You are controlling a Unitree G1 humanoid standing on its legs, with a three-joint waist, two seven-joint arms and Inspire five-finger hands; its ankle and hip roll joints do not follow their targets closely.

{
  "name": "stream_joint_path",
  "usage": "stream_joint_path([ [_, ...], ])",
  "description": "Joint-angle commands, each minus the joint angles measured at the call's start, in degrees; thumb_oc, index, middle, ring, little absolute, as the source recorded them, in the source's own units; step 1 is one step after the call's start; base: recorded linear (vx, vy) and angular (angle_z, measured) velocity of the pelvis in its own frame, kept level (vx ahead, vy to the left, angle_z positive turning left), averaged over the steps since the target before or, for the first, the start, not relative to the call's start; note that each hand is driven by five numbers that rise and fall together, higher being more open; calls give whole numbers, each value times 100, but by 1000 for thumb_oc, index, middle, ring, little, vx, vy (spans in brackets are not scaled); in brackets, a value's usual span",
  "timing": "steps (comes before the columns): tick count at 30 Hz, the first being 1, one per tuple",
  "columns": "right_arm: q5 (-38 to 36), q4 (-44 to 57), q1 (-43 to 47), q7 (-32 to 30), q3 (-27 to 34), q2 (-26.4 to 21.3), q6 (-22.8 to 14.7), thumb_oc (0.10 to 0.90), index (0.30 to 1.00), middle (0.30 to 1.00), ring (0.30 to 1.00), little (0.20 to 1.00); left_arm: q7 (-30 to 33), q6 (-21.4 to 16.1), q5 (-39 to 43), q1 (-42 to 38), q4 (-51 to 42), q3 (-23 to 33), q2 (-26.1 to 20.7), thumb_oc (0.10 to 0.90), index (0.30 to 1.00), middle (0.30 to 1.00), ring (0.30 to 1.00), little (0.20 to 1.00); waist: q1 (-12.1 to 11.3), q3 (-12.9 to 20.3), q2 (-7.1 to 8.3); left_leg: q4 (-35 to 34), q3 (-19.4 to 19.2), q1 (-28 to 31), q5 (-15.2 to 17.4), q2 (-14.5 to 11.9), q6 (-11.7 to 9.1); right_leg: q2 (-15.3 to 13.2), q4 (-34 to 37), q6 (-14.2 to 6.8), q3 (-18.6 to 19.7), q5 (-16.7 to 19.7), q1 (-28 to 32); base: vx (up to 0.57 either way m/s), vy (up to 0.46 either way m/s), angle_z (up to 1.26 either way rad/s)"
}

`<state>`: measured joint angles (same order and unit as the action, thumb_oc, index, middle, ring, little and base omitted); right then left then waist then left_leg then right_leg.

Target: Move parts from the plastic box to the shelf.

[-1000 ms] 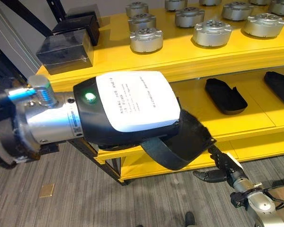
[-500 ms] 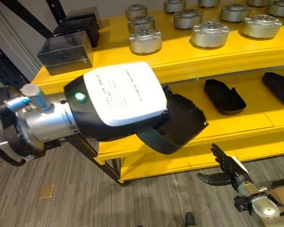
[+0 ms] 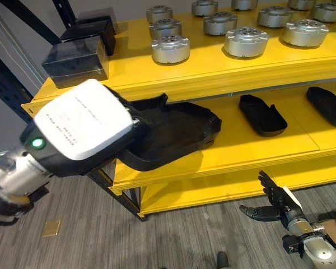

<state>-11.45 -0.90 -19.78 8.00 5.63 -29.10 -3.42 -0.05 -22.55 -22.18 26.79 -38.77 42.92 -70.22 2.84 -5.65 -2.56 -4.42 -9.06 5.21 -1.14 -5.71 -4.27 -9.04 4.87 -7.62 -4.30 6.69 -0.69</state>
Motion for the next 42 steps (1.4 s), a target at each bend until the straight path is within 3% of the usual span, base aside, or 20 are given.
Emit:
stream_joint_path([
  [1, -292, 806, 369, -171, 229, -93, -631, 900, 1000, 1000, 1000, 1000, 798, 521, -262, -346, 699, 468, 430, 400, 300, 300, 300, 300, 105, -4, 453, -44, 40, 184, 143, -484, -261, -383, -60, -366, -260, -548, 653, 1, -5, -3],
  [8, -245, 881, 346, -276, 264, -107, -625, 900, 1000, 1000, 1000, 1000, 957, 570, -616, -526, 773, -226, 1077, 400, 300, 300, 300, 300, 118, -87, 516, -31, 52, 176, 151, -509, -258, -370, -119, -324, -274, -600, 639, 1, -1, -1],
  [13, -261, 907, 339, -304, 272, -112, -624, 900, 1000, 1000, 1000, 1000, 1043, 586, -692, -659, 800, -502, 1274, 400, 300, 300, 300, 300, 117, -125, 522, -23, 62, 155, 146, -519, -255, -348, -153, -305, -267, -631, 617, 0, 0, 0],
  [24, -245, 909, 327, -391, 247, -116, -628, 900, 1000, 1000, 1000, 1000, 1173, 610, -755, -808, 836, -940, 1708, 400, 300, 300, 300, 300, 129, -214, 515, -6, 69, 137, 141, -540, -250, -337, -214, -275, -273, -686, 597, -1, -2, -1],
  [33, -215, 910, 323, -462, 240, -66, -627, 900, 1000, 1000, 1000, 1000, 1480, 766, -998, -743, 1135, -1194, 2346, 400, 300, 300, 300, 300, 121, -259, 541, 8, 60, 130, 164, -536, -237, -345, -232, -271, -285, -703, 588, 0, 0, 0],
  [42, -153, 885, 394, -525, 137, -106, -619, 900, 1000, 1000, 1000, 1000, 1693, 951, -1362, -1239, 1542, -1788, 2463, 400, 300, 300, 300, 300, 183, -251, 564, 16, 50, 117, 169, -539, -233, -339, -266, -259, -290, -730, 567, 0, 0, 0],
])
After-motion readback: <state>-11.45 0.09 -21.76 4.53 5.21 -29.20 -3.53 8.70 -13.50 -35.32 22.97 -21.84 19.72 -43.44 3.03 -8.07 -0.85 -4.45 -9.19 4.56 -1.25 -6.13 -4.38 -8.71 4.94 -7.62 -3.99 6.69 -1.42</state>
